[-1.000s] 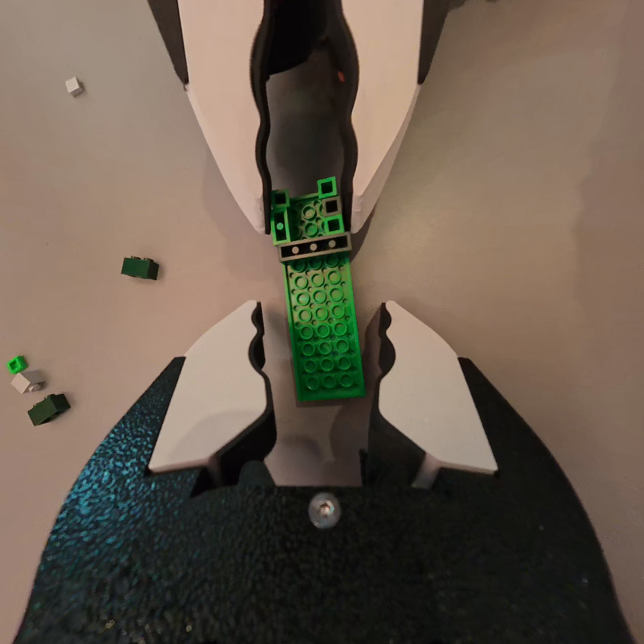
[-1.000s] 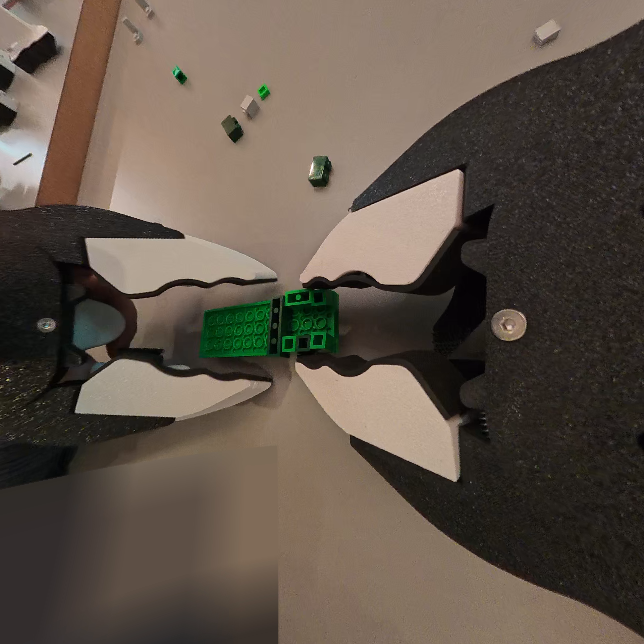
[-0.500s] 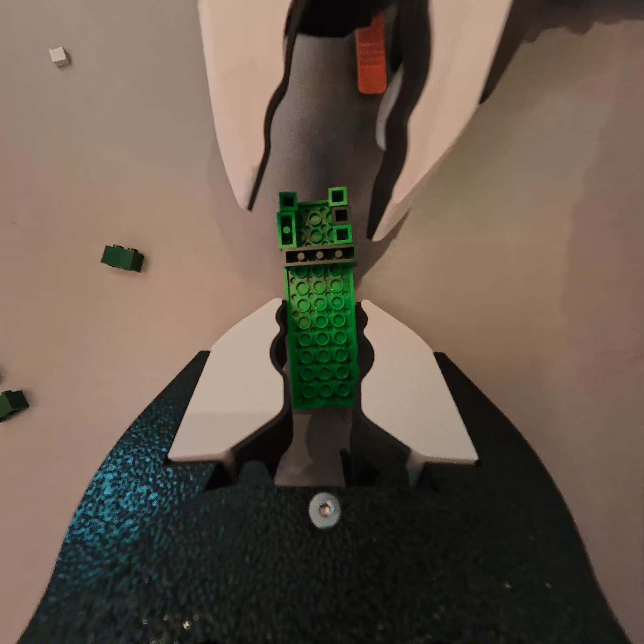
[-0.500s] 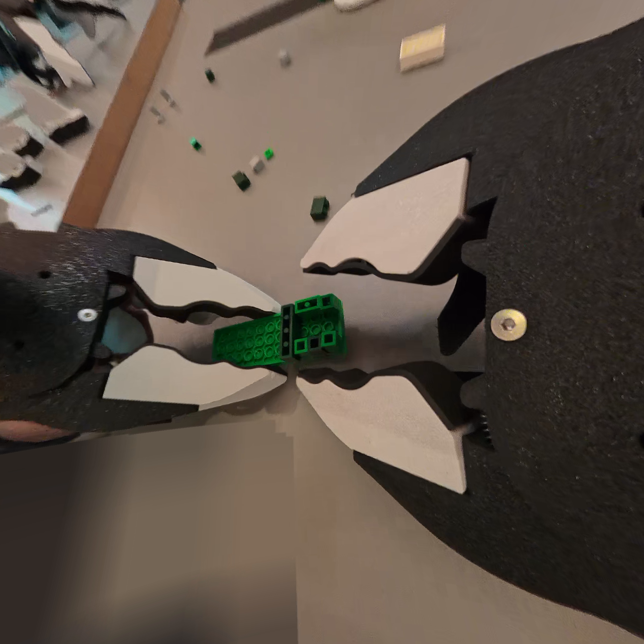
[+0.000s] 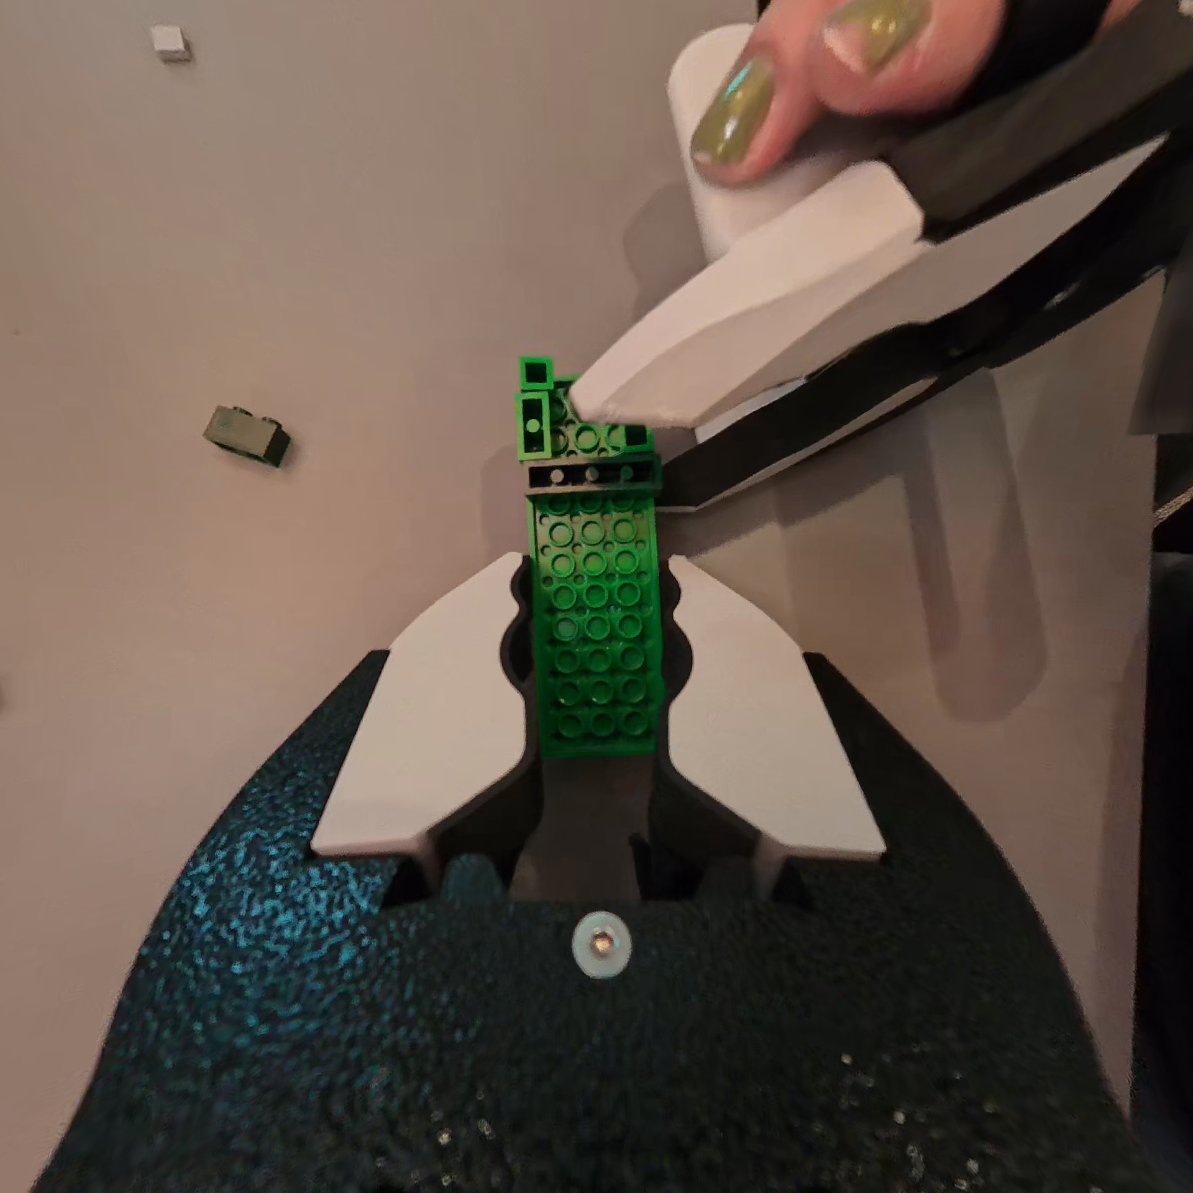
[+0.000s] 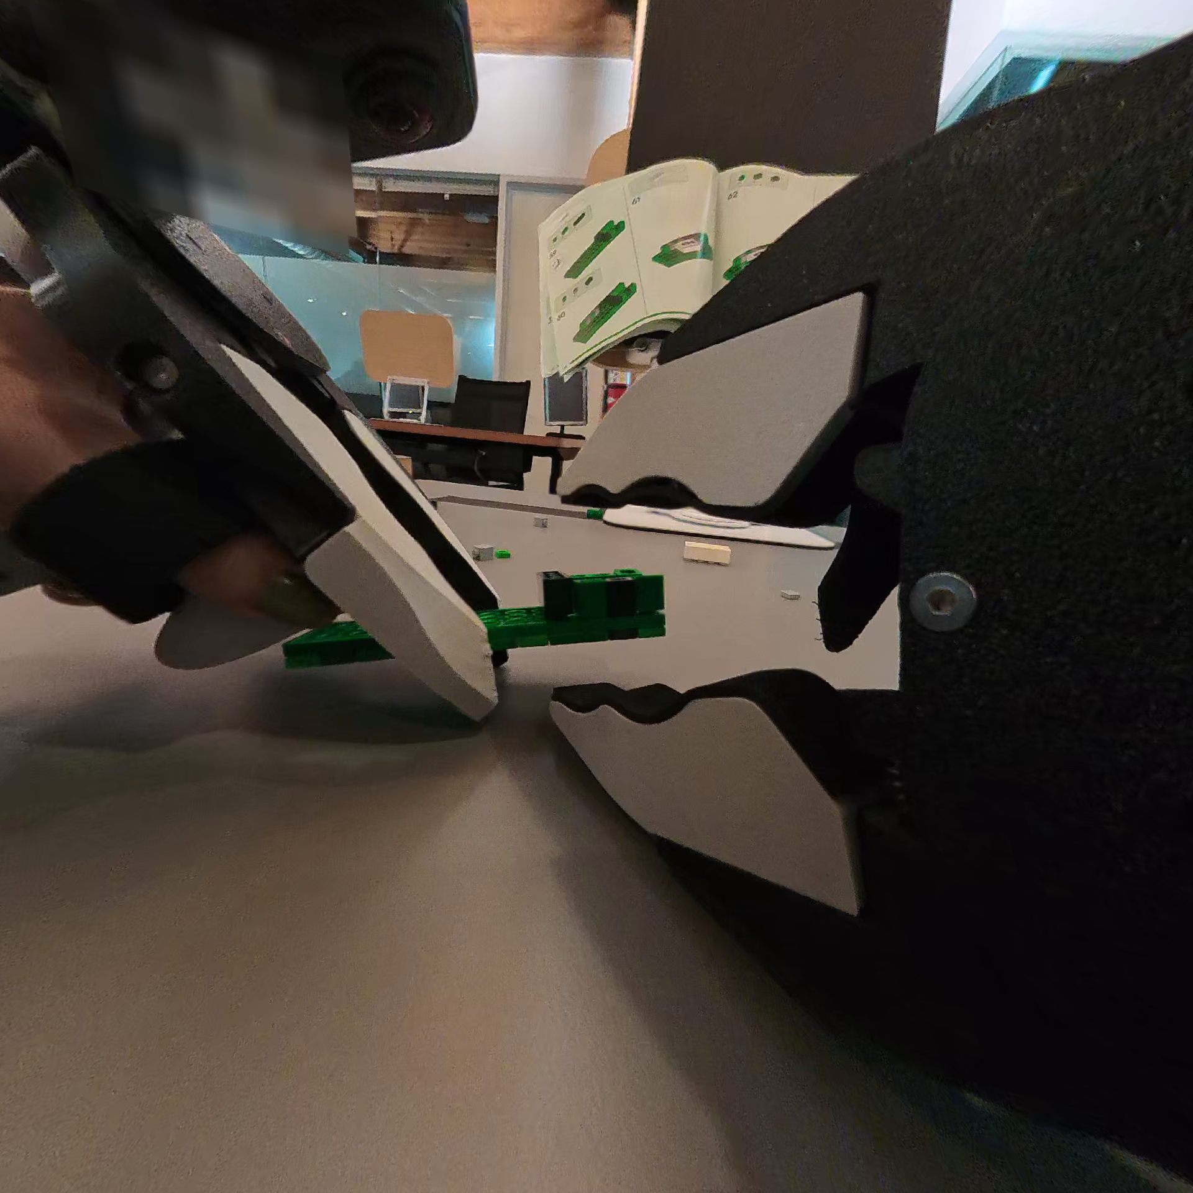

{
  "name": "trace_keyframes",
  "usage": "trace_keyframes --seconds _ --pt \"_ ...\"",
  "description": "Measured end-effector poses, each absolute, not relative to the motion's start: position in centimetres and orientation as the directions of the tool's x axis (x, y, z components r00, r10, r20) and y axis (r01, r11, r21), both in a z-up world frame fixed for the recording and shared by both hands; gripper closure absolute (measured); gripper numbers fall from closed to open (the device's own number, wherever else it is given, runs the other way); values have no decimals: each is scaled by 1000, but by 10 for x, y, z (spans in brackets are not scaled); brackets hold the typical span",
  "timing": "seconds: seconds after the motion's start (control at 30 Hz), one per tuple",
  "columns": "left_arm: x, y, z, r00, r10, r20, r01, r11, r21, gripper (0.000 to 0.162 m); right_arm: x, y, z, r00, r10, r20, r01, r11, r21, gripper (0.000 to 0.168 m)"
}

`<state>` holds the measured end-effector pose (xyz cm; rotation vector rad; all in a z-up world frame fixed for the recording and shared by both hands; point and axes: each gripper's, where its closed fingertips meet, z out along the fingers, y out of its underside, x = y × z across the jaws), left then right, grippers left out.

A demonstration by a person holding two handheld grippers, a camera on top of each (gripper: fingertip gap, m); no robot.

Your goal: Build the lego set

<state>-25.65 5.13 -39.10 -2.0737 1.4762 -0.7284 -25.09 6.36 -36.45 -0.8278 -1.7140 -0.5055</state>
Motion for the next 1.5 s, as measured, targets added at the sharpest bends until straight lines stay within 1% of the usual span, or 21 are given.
trace_keyframes --seconds 0.3,0.33,0.37,0.4,0.53,0.73,0.87,1.0,1.07,1.13,1.17,1.2,1.27,1.33,1.43,1.5 --pt "-253 46 -390 265 -950 166 -690 -307 -655 126 -257 69 -369 -176 194 965 785 619 18 137" --pt "-253 45 -390 263 -951 161 -693 -302 -655 125 -256 70 -369 -174 194 965 792 610 20 140" --pt "-252 45 -390 261 -953 154 -694 -297 -656 126 -255 72 -370 -178 195 965 799 600 26 147" --pt "-252 45 -389 264 -954 143 -694 -290 -659 126 -254 73 -370 -177 188 966 802 597 31 148" --pt "-253 47 -389 267 -961 73 -717 -249 -651 125 -253 74 -368 -203 150 968 804 590 77 149" --pt "-251 45 -388 260 -964 53 -722 -231 -652 125 -251 71 -364 -254 103 962 793 591 147 149" --pt "-251 44 -393 248 -968 37 -744 -215 -632 125 -250 67 -367 -307 69 949 757 622 199 149" --pt "-249 44 -387 226 -973 50 -716 -201 -669 125 -250 70 -362 -196 171 966 792 609 53 149" --pt "-250 43 -384 198 -979 50 -710 -178 -681 121 -249 71 -363 -112 288 951 800 593 -86 149" --pt "-254 49 -385 199 -979 -30 -735 -130 -665 94 -247 75 -362 -27 393 919 798 562 -217 149" --pt "-255 53 -385 182 -977 -106 -749 -68 -659 93 -245 77 -362 13 442 897 793 542 -278 149" --pt "-257 58 -383 163 -967 -195 -761 2 -648 94 -243 79 -361 53 489 871 786 517 -338 149" --pt "-256 63 -376 111 -927 -357 -769 147 -623 102 -239 82 -359 100 539 837 774 486 -406 149" --pt "-254 65 -368 91 -884 -458 -750 242 -616 116 -238 82 -359 126 580 805 761 464 -453 149" --pt "-248 61 -357 79 -871 -485 -686 306 -660 138 -238 81 -359 132 601 789 752 458 -474 149" --pt "-246 58 -355 67 -874 -482 -664 321 -675 144 -238 80 -359 139 627 767 741 448 -501 149"
